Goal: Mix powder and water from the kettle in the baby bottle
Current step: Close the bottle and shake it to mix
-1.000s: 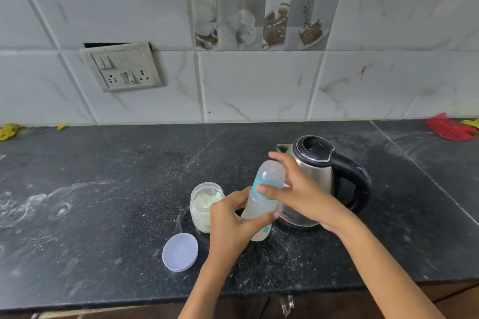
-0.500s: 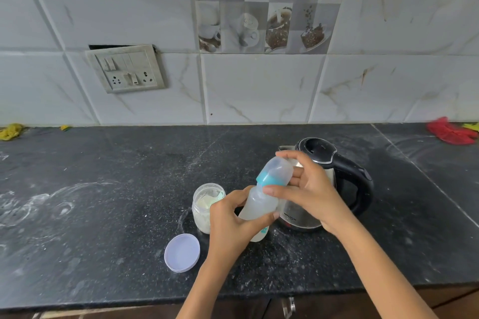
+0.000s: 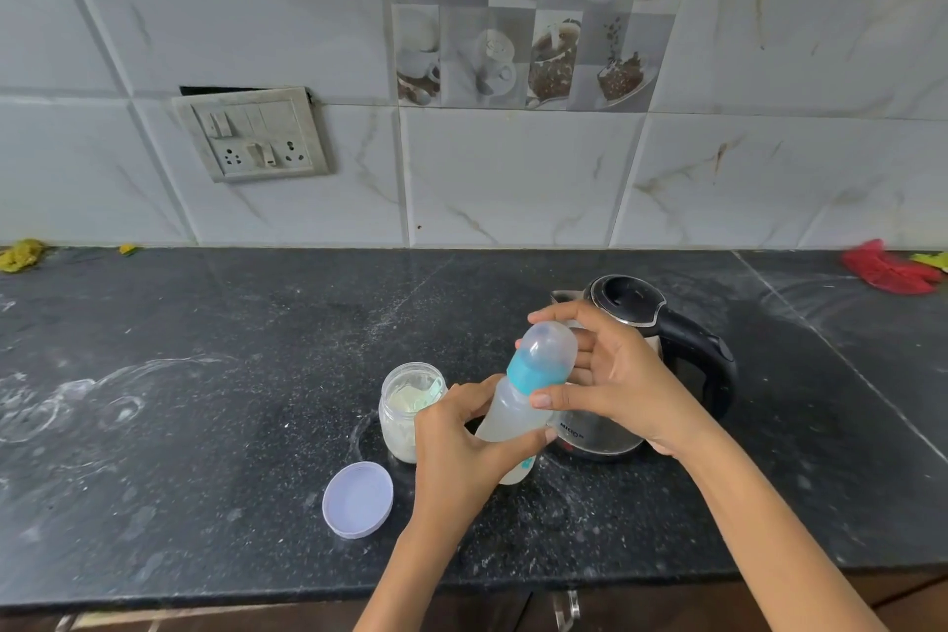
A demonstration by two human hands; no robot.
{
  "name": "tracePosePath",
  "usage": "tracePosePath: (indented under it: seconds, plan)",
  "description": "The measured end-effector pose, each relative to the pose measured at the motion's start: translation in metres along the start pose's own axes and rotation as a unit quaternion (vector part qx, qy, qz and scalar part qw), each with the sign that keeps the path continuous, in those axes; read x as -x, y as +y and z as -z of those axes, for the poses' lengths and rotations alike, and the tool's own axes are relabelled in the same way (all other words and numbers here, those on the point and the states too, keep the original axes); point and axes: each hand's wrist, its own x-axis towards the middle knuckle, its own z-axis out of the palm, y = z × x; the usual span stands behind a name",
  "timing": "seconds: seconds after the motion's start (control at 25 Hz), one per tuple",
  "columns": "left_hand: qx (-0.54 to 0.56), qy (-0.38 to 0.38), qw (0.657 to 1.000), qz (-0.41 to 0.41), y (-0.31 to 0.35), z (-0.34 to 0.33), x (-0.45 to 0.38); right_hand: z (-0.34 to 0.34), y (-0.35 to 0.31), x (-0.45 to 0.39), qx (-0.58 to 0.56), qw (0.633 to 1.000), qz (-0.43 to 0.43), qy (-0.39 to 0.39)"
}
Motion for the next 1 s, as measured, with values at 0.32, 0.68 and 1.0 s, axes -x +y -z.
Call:
tracePosePath:
  seconds: [0.32, 0.68, 1.0]
  plan:
    - [0.013, 0.013, 1.0, 0.006, 0.0, -0.009, 0.004, -0.028, 0.002, 0.001, 0.363, 0.92, -0.031, 0.144]
    - [-0.005, 0.022, 0.999, -0.024, 0.005, -0.008, 0.003, -0.026, 0.009, 0.004, 0.224, 0.967, -0.029, 0.118]
    - [-0.018, 0.026, 0.999, -0.031, 0.004, -0.009, 0.006, -0.022, 0.011, 0.009, 0.129, 0.985, -0.037, 0.112]
